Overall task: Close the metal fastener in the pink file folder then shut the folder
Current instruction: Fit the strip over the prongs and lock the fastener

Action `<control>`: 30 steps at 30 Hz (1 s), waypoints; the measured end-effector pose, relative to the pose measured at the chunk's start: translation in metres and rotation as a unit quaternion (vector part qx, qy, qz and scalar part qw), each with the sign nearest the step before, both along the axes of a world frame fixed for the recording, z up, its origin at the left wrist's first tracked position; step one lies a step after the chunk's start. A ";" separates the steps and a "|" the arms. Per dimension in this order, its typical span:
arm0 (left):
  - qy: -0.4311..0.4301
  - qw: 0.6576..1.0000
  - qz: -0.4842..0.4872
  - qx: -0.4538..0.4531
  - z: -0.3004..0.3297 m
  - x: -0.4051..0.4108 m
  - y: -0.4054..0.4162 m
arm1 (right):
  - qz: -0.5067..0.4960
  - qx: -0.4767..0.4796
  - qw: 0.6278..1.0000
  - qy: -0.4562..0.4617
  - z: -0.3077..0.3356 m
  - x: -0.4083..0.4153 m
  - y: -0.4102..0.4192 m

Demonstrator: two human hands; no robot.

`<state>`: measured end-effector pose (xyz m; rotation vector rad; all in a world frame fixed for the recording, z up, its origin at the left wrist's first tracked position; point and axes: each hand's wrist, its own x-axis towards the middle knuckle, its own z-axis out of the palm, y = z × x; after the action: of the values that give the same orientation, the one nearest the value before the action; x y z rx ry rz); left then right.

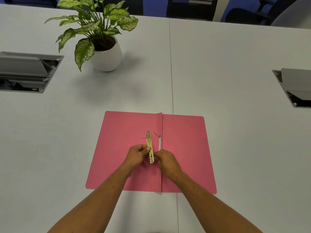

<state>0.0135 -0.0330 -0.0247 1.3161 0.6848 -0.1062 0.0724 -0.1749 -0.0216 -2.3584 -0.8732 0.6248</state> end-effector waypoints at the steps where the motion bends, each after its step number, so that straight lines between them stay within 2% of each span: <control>1: -0.001 1.000 -0.003 0.002 0.000 0.000 -0.001 | -0.003 0.005 1.000 0.002 0.000 0.000 0.000; 15: 0.011 1.000 -0.006 0.005 0.000 0.008 -0.011 | -0.039 0.063 0.996 0.046 -0.010 0.001 -0.007; 22: 0.015 1.000 -0.008 0.001 -0.003 0.011 -0.013 | -0.145 0.087 0.985 0.036 -0.008 0.027 0.000; 26: 0.025 1.000 0.003 -0.001 -0.007 0.012 -0.012 | -0.189 0.100 0.971 0.103 0.000 0.052 0.019; 30: 0.026 1.000 0.006 -0.005 -0.009 0.016 -0.011 | -0.143 0.078 0.975 0.150 0.005 0.071 0.030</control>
<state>0.0293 -0.0435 -0.0336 1.3026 0.7342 -0.1347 0.1435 -0.1448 -0.0164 -2.1224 -0.4231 0.7369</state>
